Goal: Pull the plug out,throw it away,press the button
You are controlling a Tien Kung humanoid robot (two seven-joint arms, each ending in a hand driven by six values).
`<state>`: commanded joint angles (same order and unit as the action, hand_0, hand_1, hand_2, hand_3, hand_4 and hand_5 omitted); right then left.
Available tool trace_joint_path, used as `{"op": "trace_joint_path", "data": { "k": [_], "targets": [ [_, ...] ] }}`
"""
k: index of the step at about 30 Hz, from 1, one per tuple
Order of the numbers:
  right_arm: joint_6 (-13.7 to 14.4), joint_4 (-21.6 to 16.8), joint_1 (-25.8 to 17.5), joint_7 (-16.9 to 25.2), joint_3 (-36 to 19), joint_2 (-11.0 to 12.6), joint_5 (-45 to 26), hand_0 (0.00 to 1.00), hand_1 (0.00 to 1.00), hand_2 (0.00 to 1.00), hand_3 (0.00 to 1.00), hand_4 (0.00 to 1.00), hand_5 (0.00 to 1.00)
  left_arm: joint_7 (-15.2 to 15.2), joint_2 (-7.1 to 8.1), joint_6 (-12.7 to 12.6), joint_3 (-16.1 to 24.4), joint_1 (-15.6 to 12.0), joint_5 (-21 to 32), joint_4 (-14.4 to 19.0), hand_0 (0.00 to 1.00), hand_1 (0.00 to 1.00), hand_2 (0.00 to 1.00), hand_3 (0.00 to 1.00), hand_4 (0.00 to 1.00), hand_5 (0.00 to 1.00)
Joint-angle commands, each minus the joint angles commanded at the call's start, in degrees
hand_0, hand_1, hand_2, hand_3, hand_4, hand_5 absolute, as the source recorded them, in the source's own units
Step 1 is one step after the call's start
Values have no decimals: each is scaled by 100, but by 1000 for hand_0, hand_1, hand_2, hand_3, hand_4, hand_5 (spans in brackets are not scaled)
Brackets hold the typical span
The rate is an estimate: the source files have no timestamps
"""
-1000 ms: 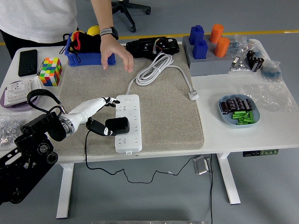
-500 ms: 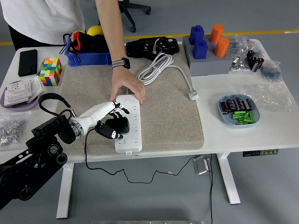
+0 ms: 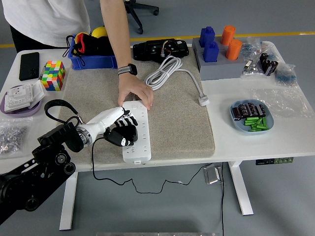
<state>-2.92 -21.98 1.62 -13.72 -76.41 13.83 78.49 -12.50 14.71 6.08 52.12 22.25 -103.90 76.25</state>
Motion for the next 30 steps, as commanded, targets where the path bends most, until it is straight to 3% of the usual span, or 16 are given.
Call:
{"op": "trace_joint_path", "data": {
  "k": [10,21,30],
  "targets": [
    [-1,-3,9,3,-36,-13,1,753,704,711,727,770,657,34,22,3,87,24,-1,85,362,291,353,499,701,2],
    [1,0,1,3,-64,-29,3,753,704,713,727,769,658,71,93,-1,488,51,22,379,353,281,341,486,699,2],
    [1,2,-1,3,-67,-35,2,753,704,712,728,769,657,259,72,-197,1112,228,-280,-520,370,281,340,485,694,2]
  ]
}}
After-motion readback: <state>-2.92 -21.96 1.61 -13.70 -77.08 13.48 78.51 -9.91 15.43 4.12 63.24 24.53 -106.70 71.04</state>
